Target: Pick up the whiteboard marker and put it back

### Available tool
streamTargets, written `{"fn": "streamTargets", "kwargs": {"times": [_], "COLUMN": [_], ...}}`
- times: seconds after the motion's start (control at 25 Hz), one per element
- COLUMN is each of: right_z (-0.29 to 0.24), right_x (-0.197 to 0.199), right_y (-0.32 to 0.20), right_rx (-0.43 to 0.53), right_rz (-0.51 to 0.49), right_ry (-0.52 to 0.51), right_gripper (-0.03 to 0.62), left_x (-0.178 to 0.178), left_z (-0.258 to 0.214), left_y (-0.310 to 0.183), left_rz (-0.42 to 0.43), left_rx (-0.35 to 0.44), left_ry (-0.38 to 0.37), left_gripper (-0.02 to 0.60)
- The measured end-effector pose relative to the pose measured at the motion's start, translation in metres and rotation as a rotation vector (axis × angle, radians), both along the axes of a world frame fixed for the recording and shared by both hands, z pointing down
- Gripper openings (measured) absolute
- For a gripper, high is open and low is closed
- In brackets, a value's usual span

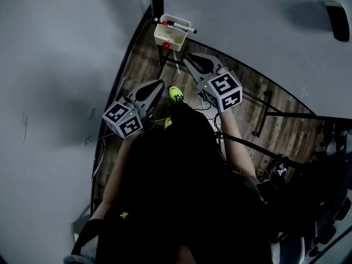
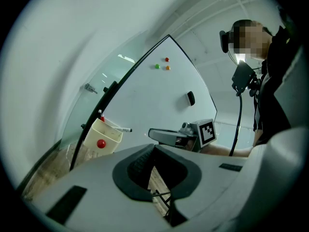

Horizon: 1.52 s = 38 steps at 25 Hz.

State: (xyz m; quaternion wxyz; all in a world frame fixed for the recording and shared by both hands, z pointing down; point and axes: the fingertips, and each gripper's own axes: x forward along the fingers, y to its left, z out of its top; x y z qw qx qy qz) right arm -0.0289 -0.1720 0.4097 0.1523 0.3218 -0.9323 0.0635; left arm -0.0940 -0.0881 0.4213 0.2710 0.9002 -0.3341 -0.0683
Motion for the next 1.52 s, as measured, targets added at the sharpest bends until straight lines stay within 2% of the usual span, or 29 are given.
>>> {"fn": "streamTargets", "kwargs": {"times": [0.56,0.92,1.08,1.52], "right_z": [0.02,0.032,0.038,0.027], "right_x": [-0.002,0.009,0.008,0.017], "right_y": [-0.045,-0.076,-0.088,-0.103], "right_rx": [-0.046,-0.054,-0.068,-0.09], "right_rz": [0.014,0.055,0.059,0.069], "right_ry": [0.041,0.057,0.043,0.015], "right_gripper": [0.16,0.285,0.307,0.308], "left_x": [-0.008,-0.019,-0.019,-0.02], "left_z": [0.009,0.011,0.015,-0.002], "left_y": [-0.027,-0.047,-0.05,-0.047], "left_rz": [-0.006,-0.041,-0.041,-0.066], "left_rx": [-0.061,-0.076,-0.091,-0.092], "left_ry": [-0.014,-0.028,-0.026,-0.039], "left_gripper": [0.014,0.014,0.014,0.014]}}
